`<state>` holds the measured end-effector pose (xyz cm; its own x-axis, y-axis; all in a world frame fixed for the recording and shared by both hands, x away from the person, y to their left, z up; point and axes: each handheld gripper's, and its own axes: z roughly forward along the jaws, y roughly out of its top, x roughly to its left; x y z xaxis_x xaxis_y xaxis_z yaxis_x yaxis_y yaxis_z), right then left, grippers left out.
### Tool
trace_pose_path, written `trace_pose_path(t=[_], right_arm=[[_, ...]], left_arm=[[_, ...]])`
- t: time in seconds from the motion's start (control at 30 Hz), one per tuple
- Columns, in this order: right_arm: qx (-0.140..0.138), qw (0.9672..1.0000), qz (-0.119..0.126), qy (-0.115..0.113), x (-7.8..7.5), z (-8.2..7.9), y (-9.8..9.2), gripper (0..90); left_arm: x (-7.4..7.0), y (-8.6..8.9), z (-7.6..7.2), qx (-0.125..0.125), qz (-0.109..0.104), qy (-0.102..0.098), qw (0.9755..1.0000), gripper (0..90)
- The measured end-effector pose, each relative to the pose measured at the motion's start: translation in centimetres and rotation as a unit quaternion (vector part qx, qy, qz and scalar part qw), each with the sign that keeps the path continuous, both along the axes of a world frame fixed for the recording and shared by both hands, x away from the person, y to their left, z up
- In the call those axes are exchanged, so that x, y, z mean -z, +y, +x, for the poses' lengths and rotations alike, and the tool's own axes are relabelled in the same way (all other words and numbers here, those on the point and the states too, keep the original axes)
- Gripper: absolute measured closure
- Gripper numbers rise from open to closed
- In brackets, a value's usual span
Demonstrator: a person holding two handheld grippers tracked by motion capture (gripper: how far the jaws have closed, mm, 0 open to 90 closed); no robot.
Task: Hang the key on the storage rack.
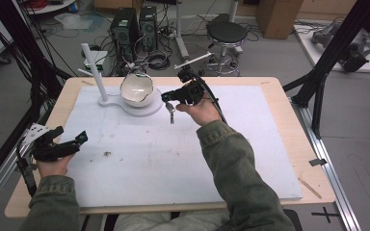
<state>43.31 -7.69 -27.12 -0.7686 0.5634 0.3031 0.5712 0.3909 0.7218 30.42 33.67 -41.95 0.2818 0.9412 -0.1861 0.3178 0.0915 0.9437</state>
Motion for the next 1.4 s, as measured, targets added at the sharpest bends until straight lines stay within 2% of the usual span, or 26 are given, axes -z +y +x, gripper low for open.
trace_pose_path(t=[0.17, 0.27, 0.87, 1.2, 1.4], right_arm=[[-0.004, 1.0, 0.001, 0.004, -0.6, 0.5, 1.2, 83.0], [-0.007, 1.0, 0.002, -0.002, -1.0, 0.9, 2.1, 83.0], [-0.036, 0.9993, 0.005, -0.012, -3.1, 3.1, 8.9, 83.0], [-0.052, 0.9985, -0.003, -0.015, -3.7, 4.0, 12.3, 83.0], [-0.056, 0.9984, -0.002, -0.012, -4.1, 4.9, 13.7, 83.0]], left_arm=[[0.0, 0.0, 0.0, 0.0, 0.0, 0.0, 1.0, 1.7], [0.0, -0.1, 0.0, 0.001, 0.002, 0.001, 1.0, 1.7], [0.1, 0.1, 0.0, -0.001, -0.006, -0.002, 1.0, 1.7], [0.1, 0.1, 0.0, -0.001, -0.007, -0.002, 1.0, 1.7], [0.2, 0.2, 0.1, 0.001, -0.007, -0.002, 1.0, 1.7]])
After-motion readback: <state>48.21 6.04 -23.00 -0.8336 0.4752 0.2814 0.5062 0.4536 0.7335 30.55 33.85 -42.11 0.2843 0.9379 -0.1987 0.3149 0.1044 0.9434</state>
